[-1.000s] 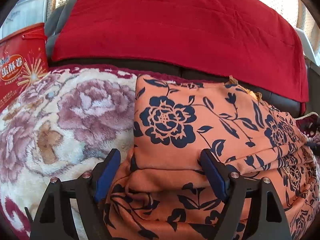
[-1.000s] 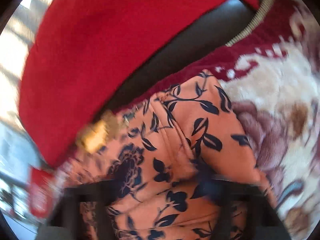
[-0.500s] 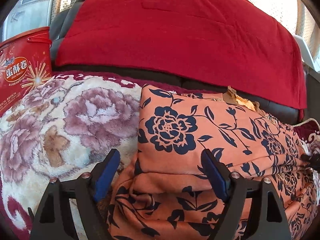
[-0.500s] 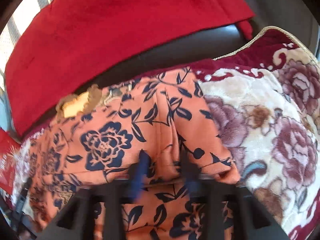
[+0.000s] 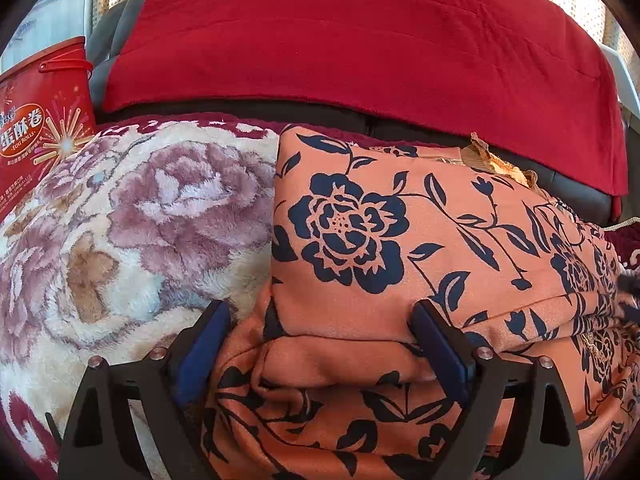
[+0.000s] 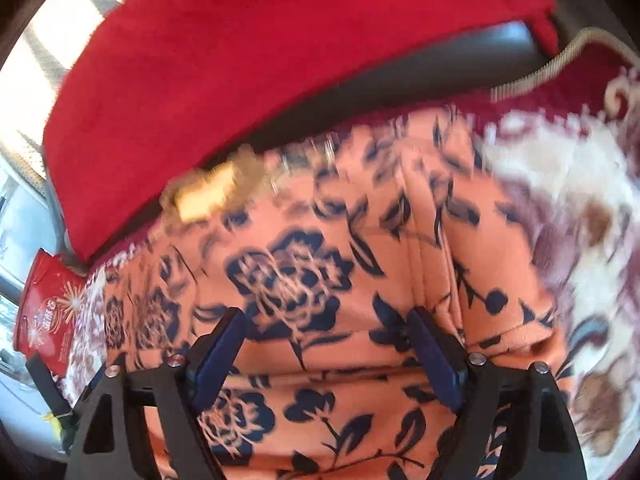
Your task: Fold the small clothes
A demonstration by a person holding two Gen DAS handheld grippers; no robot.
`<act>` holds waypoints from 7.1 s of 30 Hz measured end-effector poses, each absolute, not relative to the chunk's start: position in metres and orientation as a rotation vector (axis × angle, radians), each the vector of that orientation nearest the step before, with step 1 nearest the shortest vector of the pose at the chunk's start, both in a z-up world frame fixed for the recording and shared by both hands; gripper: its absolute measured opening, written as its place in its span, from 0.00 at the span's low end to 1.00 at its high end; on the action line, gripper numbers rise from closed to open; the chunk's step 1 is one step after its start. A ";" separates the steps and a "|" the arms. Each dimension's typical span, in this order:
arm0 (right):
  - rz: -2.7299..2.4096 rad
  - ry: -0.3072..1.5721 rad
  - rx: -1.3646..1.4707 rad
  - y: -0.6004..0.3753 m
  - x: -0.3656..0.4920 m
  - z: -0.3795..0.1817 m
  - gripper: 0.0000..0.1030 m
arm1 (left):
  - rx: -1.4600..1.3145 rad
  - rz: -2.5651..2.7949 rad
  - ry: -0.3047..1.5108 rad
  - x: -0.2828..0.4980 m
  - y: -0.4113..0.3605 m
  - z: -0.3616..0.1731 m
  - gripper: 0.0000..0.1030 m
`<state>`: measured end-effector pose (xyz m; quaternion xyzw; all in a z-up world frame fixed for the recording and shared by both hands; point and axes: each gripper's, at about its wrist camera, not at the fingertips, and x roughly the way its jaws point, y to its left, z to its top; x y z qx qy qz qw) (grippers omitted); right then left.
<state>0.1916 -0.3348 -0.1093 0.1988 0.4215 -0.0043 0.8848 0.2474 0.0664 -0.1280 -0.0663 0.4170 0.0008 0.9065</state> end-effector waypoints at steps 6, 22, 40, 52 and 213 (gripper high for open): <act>0.108 0.764 0.339 -0.293 0.202 -0.066 0.84 | -0.134 0.006 0.871 0.252 0.067 -0.131 0.91; -0.039 0.952 0.440 -0.302 0.291 -0.121 0.87 | -0.149 0.008 0.881 0.259 0.067 -0.135 0.93; 0.002 0.776 0.366 -0.288 0.167 -0.070 0.90 | -0.152 0.014 0.872 0.258 0.065 -0.139 0.95; -0.057 0.841 0.471 -0.344 -0.037 -0.106 0.90 | -0.127 0.017 0.810 0.205 0.066 -0.117 0.95; 0.109 0.714 0.921 -0.428 0.036 -0.125 0.85 | -0.457 0.005 0.786 0.181 0.150 -0.073 0.66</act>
